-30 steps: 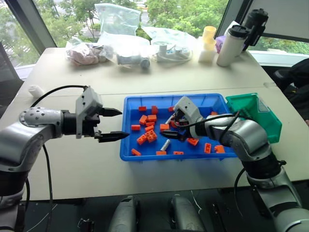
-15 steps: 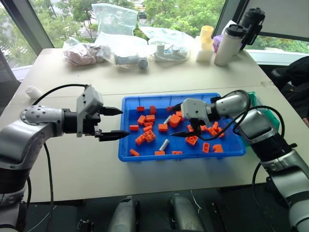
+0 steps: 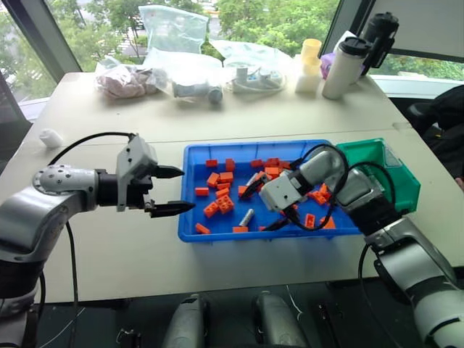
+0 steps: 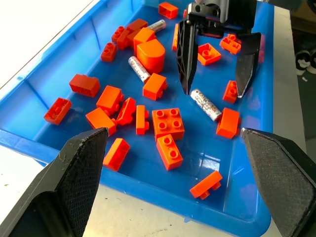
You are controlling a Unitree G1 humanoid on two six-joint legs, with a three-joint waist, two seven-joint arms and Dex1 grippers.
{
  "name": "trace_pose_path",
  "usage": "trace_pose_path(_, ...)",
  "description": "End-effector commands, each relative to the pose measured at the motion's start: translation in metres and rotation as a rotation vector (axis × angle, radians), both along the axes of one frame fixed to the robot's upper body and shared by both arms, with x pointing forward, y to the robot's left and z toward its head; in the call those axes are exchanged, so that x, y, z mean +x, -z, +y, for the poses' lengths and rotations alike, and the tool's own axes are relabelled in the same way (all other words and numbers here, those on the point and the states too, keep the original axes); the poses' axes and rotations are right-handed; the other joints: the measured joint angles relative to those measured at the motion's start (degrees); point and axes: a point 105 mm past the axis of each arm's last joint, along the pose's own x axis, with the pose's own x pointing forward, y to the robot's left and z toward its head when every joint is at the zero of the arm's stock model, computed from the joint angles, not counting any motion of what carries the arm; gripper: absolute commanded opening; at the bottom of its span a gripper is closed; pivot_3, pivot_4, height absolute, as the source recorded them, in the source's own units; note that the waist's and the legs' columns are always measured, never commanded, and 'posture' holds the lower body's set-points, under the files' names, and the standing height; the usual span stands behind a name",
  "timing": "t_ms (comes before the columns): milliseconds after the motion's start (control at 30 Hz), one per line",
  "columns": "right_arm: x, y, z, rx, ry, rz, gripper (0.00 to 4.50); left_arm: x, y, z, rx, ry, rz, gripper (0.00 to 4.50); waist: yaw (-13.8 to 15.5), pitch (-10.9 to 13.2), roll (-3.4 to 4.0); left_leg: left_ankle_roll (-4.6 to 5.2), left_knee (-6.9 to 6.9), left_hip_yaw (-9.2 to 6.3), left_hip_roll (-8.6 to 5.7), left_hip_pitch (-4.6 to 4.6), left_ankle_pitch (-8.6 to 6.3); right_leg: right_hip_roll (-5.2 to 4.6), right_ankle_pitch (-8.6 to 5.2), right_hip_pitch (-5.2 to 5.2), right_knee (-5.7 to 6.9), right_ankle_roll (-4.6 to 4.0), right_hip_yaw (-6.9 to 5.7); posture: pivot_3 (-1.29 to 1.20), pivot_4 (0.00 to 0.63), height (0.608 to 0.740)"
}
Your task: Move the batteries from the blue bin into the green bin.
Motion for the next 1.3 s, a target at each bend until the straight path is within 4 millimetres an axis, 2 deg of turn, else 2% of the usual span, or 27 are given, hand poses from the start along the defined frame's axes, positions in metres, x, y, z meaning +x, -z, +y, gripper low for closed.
trace_pose_path(33, 0.007, 0.004, 0.003, -0.042, -0.038, -0.003, 4.49, -0.003, -0.011, 0.002, -0.002, -0.015, -0.042, 4.5, 0.0, 0.0, 0.0, 0.0, 0.0, 0.0, 0.0, 0.0, 0.0, 0.0, 0.0, 0.0, 0.0, 0.0, 0.0, 0.0, 0.15, 0.74)
trace_pose_path(133, 0.015, 0.014, 0.008, -0.066, -0.037, 0.015, 3.66, -0.004, -0.01, 0.003, 0.0, -0.028, -0.038, 4.5, 0.0, 0.0, 0.0, -0.01, 0.0, 0.01, -0.01, 0.01, 0.0, 0.0, 0.0, 0.0, 0.0, 0.0, 0.0, 0.0, 0.15, 0.74)
trace_pose_path(267, 0.024, 0.027, 0.007, -0.121, -0.021, 0.032, 1.65, -0.004, -0.01, 0.003, -0.003, -0.042, -0.042, 4.5, -0.1, 0.0, 0.0, -0.05, -0.01, 0.01, 0.0, 0.02, 0.02, 0.01, 0.0, 0.0, 0.01, 0.0, -0.01, 0.0, 0.15, 0.74)
trace_pose_path(367, 0.028, 0.03, 0.003, -0.143, -0.007, 0.031, 0.05, -0.003, -0.011, 0.003, -0.001, -0.054, -0.052, 4.5, 0.1, 0.0, -0.01, -0.08, 0.0, -0.02, -0.01, 0.03, 0.04, -0.02, 0.0, 0.04, 0.01, -0.01, -0.04, 0.0, 0.15, 0.74)
trace_pose_path(433, 0.03, 0.028, 0.003, -0.128, 0.001, 0.029, 0.02, -0.003, -0.012, 0.004, 0.0, -0.059, -0.056, 4.5, 0.0, 0.0, -0.02, -0.09, 0.0, -0.02, -0.03, 0.07, 0.04, -0.04, 0.0, 0.09, 0.01, -0.01, -0.04, 0.0, 0.15, 0.74)
trace_pose_path(600, 0.037, -0.022, -0.001, 0.152, 0.154, 0.073, 0.02, -0.003, -0.013, 0.003, -0.011, -0.058, -0.057, 4.5, 0.2, 0.0, 0.0, -0.1, 0.0, -0.05, -0.04, 0.04, 0.04, -0.09, 0.0, 0.09, 0.01, -0.01, -0.05, 0.0, 0.15, 0.74)
trace_pose_path(633, 0.036, -0.028, -0.002, 0.181, 0.17, 0.077, 0.02, -0.003, -0.013, 0.003, -0.015, -0.055, -0.056, 4.5, 0.2, 0.0, 0.0, -0.1, 0.0, -0.04, -0.05, 0.03, 0.04, -0.12, 0.0, 0.08, 0.01, -0.01, -0.05, 0.0, 0.15, 0.74)
trace_pose_path(767, 0.034, -0.077, -0.013, 0.409, 0.342, 0.062, 0.02, -0.003, -0.023, -0.003, -0.068, -0.027, -0.065, 4.5, 0.2, 0.0, 0.02, -0.1, -0.02, -0.07, -0.01, 0.0, 0.03, -0.16, 0.0, 0.01, 0.03, -0.01, -0.05, 0.0, 0.15, 0.74)
trace_pose_path(800, 0.032, -0.083, -0.013, 0.435, 0.368, 0.065, 0.02, -0.003, -0.024, -0.003, -0.073, -0.026, -0.067, 4.5, 0.2, 0.0, 0.02, -0.1, -0.03, -0.07, -0.01, 0.0, 0.03, -0.17, 0.0, 0.0, 0.04, -0.01, -0.05, 0.0, 0.15, 0.74)
trace_pose_path(867, 0.039, -0.129, -0.045, 0.704, 0.628, 0.043, 0.02, 0.001, -0.037, -0.009, -0.143, -0.013, -0.086, 4.5, 0.5, 0.0, 0.01, -0.09, -0.03, -0.07, -0.01, 0.0, 0.03, -0.17, 0.0, 0.0, 0.03, -0.01, -0.05, 0.0, 0.15, 0.74)
trace_pose_path(933, 0.045, -0.156, -0.083, 0.896, 0.882, -0.019, 0.02, 0.005, -0.044, -0.014, -0.183, 0.001, -0.093, 4.5, 0.8, 0.0, 0.01, -0.1, 0.0, -0.1, -0.02, -0.05, 0.03, -0.21, 0.01, 0.0, 0.04, -0.01, -0.09, 0.0, 0.15, 0.74)
trace_pose_path(1000, 0.049, -0.16, -0.113, 0.953, 1.078, -0.08, 0.02, 0.011, -0.044, -0.017, -0.184, 0.001, -0.109, 4.5, 0.9, 0.0, 0.0, -0.1, 0.0, -0.09, -0.12, -0.06, 0.04, -0.31, 0.01, 0.01, 0.02, -0.01, -0.08, 0.0, 0.15, 0.74)
trace_pose_path(1067, 0.05, -0.15, -0.146, 0.925, 1.289, -0.126, 0.02, 0.017, -0.046, -0.024, -0.204, 0.011, -0.13, 4.5, 0.9, 0.0, -0.02, -0.1, -0.01, -0.07, -0.17, -0.05, 0.04, -0.35, 0.01, 0.02, 0.0, -0.01, -0.08, 0.0, 0.15, 0.74)
trace_pose_path(1200, 0.041, -0.135, -0.181, 0.949, 1.53, -0.133, 0.02, 0.029, -0.05, -0.039, -0.252, 0.034, -0.168, 4.5, 0.4, 0.0, -0.01, -0.08, -0.02, 0.01, -0.15, -0.04, 0.03, -0.17, 0.01, 0.03, -0.01, -0.01, -0.02, 0.0, 0.15, 0.74)
trace_pose_path(1300, 0.031, -0.107, -0.201, 0.875, 1.705, -0.14, 0.02, 0.038, -0.044, -0.054, -0.263, 0.049, -0.185, 4.5, 0.4, 0.0, 0.01, -0.08, -0.04, 0.02, -0.14, -0.04, 0.03, -0.1, 0.01, 0.0, 0.02, 0.0, 0.0, 0.0, 0.15, 0.74)
